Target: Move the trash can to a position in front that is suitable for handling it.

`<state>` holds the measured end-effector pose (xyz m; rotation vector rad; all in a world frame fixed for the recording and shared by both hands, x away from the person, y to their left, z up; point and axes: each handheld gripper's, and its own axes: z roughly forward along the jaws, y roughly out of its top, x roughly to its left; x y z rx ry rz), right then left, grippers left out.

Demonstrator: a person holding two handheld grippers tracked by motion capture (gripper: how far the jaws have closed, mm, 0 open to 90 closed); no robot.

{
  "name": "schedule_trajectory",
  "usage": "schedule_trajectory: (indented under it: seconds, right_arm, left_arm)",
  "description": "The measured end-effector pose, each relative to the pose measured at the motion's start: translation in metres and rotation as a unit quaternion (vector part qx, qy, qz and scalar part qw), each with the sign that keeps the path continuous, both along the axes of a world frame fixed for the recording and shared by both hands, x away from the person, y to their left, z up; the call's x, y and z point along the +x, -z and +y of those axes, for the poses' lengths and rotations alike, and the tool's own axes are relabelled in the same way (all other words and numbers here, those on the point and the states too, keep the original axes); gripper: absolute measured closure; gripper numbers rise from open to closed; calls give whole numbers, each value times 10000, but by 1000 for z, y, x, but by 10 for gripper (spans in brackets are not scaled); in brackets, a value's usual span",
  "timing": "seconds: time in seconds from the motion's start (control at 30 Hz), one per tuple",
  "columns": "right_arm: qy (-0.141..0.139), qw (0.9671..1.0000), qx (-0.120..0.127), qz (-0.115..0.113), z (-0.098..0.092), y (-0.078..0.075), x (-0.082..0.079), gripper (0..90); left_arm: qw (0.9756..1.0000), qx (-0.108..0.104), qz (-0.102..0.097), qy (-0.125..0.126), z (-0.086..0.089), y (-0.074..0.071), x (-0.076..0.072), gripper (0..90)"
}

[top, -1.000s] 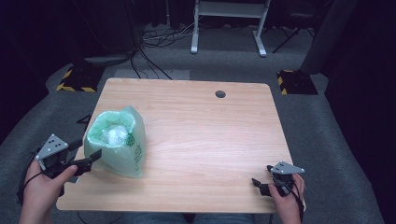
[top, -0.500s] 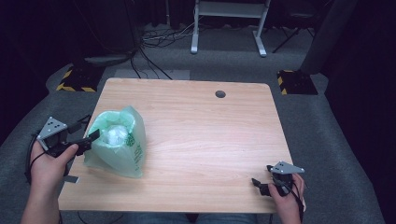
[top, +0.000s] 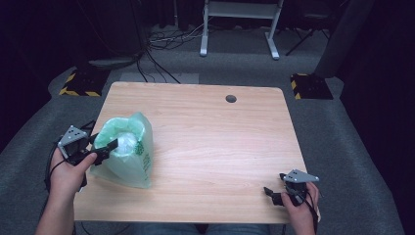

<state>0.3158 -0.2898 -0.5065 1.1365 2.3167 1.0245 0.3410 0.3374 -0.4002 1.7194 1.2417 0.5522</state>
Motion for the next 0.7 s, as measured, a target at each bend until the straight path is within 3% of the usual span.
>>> schedule_trajectory:
  seconds: [0.13,0.33,0.47,0.5,0.7]
  right_arm:
    - [-4,10000,-1,-3,0,0,0,148]
    - [-6,10000,0,-2,0,0,0,148]
    - [-5,10000,1,-1,0,0,0,148]
    - [-6,10000,1,-1,0,0,0,148]
    - [-5,10000,1,-2,0,0,0,148]
  left_arm:
    - [9999,101,37,60,-18,-2,-3,313]
    - [9986,347,-12,408,-55,-4,-5,320]
    - [9977,364,-29,563,-74,-3,-5,321]
    - [9970,390,-53,661,-87,-2,-6,325]
    - [9940,392,-73,1015,-118,-1,-11,324]
